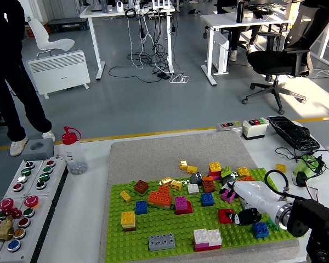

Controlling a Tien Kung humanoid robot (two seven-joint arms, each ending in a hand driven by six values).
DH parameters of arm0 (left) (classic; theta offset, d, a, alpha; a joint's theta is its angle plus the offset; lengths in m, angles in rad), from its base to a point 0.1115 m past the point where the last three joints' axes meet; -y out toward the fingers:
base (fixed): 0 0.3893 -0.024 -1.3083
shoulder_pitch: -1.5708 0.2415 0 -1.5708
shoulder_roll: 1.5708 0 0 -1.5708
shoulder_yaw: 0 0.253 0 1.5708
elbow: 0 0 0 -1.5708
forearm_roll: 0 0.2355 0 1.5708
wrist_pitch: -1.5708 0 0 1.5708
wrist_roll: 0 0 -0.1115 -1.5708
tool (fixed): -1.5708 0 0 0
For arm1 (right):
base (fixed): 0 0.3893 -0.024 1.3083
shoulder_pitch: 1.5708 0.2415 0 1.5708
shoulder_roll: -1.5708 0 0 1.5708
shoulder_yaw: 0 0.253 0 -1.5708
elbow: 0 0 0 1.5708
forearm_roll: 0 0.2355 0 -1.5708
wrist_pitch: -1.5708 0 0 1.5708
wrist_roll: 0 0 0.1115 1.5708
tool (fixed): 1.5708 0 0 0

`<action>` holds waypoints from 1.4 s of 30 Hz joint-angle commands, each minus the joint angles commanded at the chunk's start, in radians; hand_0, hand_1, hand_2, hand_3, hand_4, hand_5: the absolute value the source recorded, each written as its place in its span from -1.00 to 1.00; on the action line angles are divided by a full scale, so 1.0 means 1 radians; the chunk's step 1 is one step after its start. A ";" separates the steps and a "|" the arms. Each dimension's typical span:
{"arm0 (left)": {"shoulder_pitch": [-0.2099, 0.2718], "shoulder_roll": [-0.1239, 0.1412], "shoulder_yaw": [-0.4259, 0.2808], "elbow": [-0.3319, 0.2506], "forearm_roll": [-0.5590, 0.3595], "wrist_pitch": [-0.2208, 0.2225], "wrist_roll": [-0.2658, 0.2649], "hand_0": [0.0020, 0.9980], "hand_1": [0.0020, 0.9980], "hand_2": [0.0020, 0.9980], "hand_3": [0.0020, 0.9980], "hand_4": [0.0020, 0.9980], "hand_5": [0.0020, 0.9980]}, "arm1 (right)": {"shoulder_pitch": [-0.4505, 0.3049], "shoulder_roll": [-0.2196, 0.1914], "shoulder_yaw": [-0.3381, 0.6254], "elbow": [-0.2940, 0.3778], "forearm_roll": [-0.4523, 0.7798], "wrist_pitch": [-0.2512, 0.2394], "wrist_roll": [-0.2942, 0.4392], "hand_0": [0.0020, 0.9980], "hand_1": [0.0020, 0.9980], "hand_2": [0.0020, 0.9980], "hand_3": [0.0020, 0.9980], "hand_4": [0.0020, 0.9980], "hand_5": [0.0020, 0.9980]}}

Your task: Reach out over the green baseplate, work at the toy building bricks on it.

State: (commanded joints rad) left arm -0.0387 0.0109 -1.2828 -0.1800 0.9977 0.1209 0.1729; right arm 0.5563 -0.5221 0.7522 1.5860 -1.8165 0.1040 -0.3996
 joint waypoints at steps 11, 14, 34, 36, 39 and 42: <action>0.000 0.001 0.000 0.000 -0.001 0.001 0.001 0.46 0.57 0.62 0.35 -0.05 1.00 | 0.033 0.021 -0.054 -0.036 -0.049 0.004 0.010 -0.14 0.15 0.33 0.50 0.41 -0.51; 0.000 0.001 0.001 0.000 -0.001 0.001 0.001 0.46 0.57 0.62 0.35 -0.05 1.00 | 0.040 0.023 -0.067 -0.049 -0.066 0.006 0.013 -0.19 0.12 0.33 0.49 0.41 -0.50; 0.002 0.001 0.002 0.000 0.001 0.002 0.002 0.46 0.57 0.61 0.35 -0.05 1.00 | 0.054 0.043 -0.095 -0.136 -0.159 -0.014 0.071 -0.54 -0.14 0.36 0.48 0.40 -0.59; 0.003 0.001 0.002 0.000 0.001 0.002 0.002 0.46 0.57 0.61 0.35 -0.05 1.00 | 0.054 0.043 -0.098 -0.139 -0.163 -0.012 0.072 -0.54 -0.14 0.36 0.48 0.40 -0.59; 0.003 0.001 0.002 0.000 0.002 0.002 0.002 0.46 0.57 0.61 0.34 -0.05 1.00 | 0.054 0.042 -0.100 -0.142 -0.165 -0.010 0.072 -0.68 -0.26 0.38 0.48 0.40 -0.61; 0.004 0.001 0.001 0.000 0.003 0.002 0.003 0.46 0.57 0.61 0.34 -0.05 1.00 | 0.053 0.043 -0.101 -0.147 -0.167 -0.010 0.074 -0.68 -0.26 0.38 0.48 0.40 -0.61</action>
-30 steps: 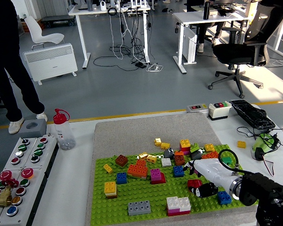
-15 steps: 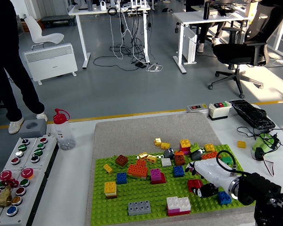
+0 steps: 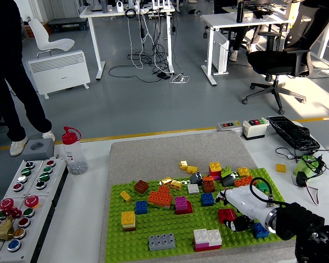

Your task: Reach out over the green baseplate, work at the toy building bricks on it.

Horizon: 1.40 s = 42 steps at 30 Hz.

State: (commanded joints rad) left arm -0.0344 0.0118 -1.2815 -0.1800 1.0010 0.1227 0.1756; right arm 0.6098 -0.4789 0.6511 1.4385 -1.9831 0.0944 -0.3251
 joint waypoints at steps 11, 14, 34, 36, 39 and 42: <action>0.001 0.000 0.002 0.000 -0.002 -0.001 -0.001 0.46 0.57 0.61 0.34 -0.05 1.00 | -0.001 0.007 -0.004 -0.030 -0.011 -0.011 0.021 -0.74 -0.33 0.38 0.47 0.38 -0.69; 0.000 0.000 0.002 0.000 -0.002 -0.001 -0.001 0.46 0.57 0.61 0.34 -0.05 1.00 | 0.000 0.010 -0.004 -0.038 -0.016 -0.012 0.026 -0.74 -0.33 0.38 0.47 0.38 -0.69; -0.002 0.000 -0.001 0.000 0.001 0.000 -0.001 0.46 0.56 0.60 0.33 -0.05 1.00 | 0.002 0.020 -0.009 -0.083 -0.013 -0.009 0.026 -0.81 -0.36 0.33 0.44 0.36 -0.83; -0.002 0.000 -0.002 0.000 0.001 0.000 0.000 0.46 0.56 0.60 0.33 -0.05 1.00 | 0.002 0.021 -0.009 -0.086 -0.012 -0.009 0.027 -0.81 -0.36 0.33 0.44 0.36 -0.83; -0.002 0.000 -0.002 0.000 0.002 0.000 0.000 0.46 0.56 0.60 0.33 -0.05 1.00 | 0.003 0.022 -0.010 -0.090 -0.011 -0.011 0.028 -0.81 -0.36 0.29 0.41 0.36 -0.84; -0.001 0.000 -0.002 0.000 0.002 0.000 0.000 0.46 0.56 0.60 0.33 -0.05 1.00 | 0.003 0.023 -0.013 -0.094 -0.010 -0.011 0.029 -0.81 -0.36 0.29 0.41 0.36 -0.84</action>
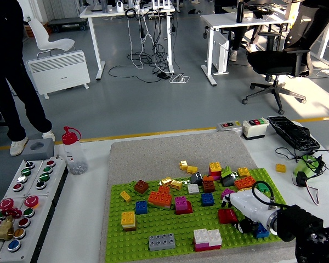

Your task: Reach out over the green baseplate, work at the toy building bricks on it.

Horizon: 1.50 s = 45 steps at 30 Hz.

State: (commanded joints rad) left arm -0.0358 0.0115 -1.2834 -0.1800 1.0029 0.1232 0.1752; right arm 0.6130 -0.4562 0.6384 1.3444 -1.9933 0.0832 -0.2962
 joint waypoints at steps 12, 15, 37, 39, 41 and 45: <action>-0.001 0.000 -0.001 0.000 0.001 0.000 -0.001 0.46 0.56 0.60 0.33 -0.05 1.00 | 0.002 0.001 -0.004 -0.009 -0.002 0.002 0.000 -0.83 -0.38 0.21 0.33 0.34 -0.85; -0.001 0.000 -0.001 0.000 0.001 0.000 0.000 0.46 0.56 0.60 0.33 -0.05 1.00 | 0.002 0.001 -0.005 -0.009 -0.003 0.002 0.002 -0.83 -0.38 0.16 0.30 0.33 -0.85; 0.000 0.001 -0.004 0.000 0.003 0.001 0.000 0.46 0.57 0.61 0.35 -0.05 1.00 | -0.004 -0.011 0.019 0.025 0.004 -0.004 0.024 -0.86 -0.41 0.10 0.16 0.31 -0.84; 0.000 0.001 -0.004 0.000 0.003 0.001 0.000 0.46 0.57 0.61 0.34 -0.05 1.00 | -0.006 -0.014 0.025 0.032 0.009 -0.003 0.024 -0.87 -0.41 0.09 0.14 0.30 -0.83; 0.001 0.001 -0.005 0.000 0.004 0.001 0.001 0.46 0.57 0.61 0.34 -0.05 1.00 | -0.008 -0.019 0.033 0.041 0.015 -0.002 0.025 -0.87 -0.41 0.09 0.14 0.30 -0.83; 0.002 0.001 -0.007 0.000 0.005 0.001 0.001 0.46 0.57 0.61 0.35 -0.05 1.00 | -0.017 -0.031 0.053 0.064 0.033 0.001 0.025 -0.87 -0.41 0.09 0.14 0.29 -0.83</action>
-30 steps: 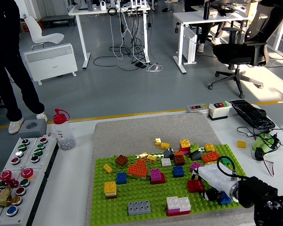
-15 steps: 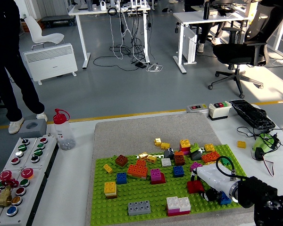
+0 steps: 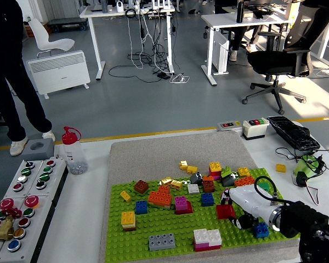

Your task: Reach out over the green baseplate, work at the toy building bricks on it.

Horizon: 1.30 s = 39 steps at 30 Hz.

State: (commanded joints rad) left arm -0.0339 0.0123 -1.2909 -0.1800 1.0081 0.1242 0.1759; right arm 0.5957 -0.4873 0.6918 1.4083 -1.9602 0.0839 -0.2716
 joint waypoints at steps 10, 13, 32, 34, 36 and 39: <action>0.004 0.001 -0.005 0.000 0.001 0.000 -0.001 0.46 0.57 0.61 0.35 -0.05 1.00 | -0.046 -0.071 0.068 0.096 0.065 0.014 -0.001 -0.87 -0.41 0.09 0.14 0.28 -0.83; 0.004 0.002 -0.005 0.000 0.001 0.000 -0.002 0.46 0.57 0.61 0.35 -0.05 1.00 | -0.073 -0.107 0.095 0.147 0.098 0.020 0.002 -0.87 -0.41 0.09 0.13 0.27 -0.82; 0.003 0.002 -0.007 0.000 0.003 0.000 -0.002 0.46 0.57 0.61 0.35 -0.05 1.00 | -0.129 -0.177 0.074 0.293 0.156 0.031 0.015 -0.87 -0.41 0.09 0.13 0.25 -0.83; 0.003 0.002 -0.007 0.000 0.002 0.001 -0.002 0.46 0.57 0.61 0.35 -0.05 1.00 | -0.121 -0.171 0.062 0.288 0.153 0.033 0.013 -0.87 -0.41 0.09 0.13 0.25 -0.83; 0.003 0.002 -0.006 0.000 0.001 0.001 -0.002 0.46 0.57 0.61 0.35 -0.05 1.00 | -0.113 -0.164 0.050 0.283 0.148 0.035 0.010 -0.87 -0.41 0.09 0.13 0.24 -0.84; 0.003 0.001 -0.005 0.000 0.000 0.001 -0.002 0.46 0.57 0.61 0.35 -0.05 1.00 | -0.103 -0.154 0.033 0.281 0.146 0.037 0.007 -0.87 -0.41 0.09 0.13 0.24 -0.84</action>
State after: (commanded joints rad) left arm -0.0313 0.0137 -1.2963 -0.1800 1.0084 0.1248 0.1743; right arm 0.4927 -0.6409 0.7244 1.6897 -1.8145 0.1209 -0.2648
